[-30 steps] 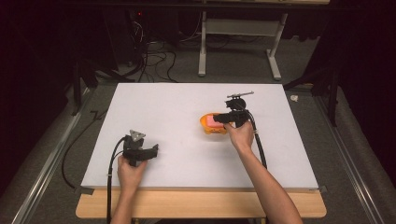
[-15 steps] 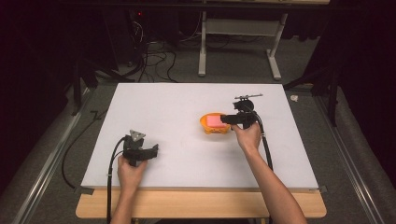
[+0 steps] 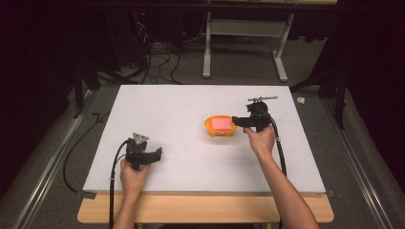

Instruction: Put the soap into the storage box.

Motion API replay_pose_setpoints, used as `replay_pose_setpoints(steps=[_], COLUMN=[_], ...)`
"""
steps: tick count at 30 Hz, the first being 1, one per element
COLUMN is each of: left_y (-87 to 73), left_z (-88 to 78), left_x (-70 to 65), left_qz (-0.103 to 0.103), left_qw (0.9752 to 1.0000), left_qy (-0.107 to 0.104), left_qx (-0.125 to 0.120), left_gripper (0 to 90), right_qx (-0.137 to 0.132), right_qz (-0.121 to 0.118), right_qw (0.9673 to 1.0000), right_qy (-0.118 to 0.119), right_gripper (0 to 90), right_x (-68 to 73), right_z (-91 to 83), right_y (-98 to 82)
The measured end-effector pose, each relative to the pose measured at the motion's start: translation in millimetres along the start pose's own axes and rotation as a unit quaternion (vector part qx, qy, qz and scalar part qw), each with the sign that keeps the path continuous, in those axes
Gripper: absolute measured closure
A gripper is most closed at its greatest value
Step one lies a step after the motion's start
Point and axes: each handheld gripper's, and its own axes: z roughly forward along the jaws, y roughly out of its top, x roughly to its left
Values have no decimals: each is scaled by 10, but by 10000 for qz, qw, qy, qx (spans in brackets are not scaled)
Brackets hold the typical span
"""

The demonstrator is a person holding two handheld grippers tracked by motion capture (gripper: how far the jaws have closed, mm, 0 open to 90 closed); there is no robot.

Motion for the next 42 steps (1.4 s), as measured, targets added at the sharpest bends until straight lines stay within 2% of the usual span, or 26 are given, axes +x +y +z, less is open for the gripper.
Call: replay_pose_setpoints(steps=[3, 11, 24, 42], left_y=[0, 0, 0, 0], left_z=[-1, 0, 0, 0], left_x=[1, 0, 0, -1], left_qz=[0, 1, 0, 2], left_qw=[10000, 10000, 10000, 10000], left_qy=[-5, 0, 2, 3], left_qx=[4, 0, -1, -1], left_gripper=[203, 203, 203, 203], right_qx=[-110, -140, -314, -510], right_qz=[35, 123, 18, 208], right_qw=[9999, 9998, 9994, 9984], right_qy=[11, 21, -123, -145], right_gripper=[209, 215, 237, 252], right_x=[-67, -173, -329, -582], right_z=[-43, -79, -266, -449], right_y=[-33, -104, -184, -393])
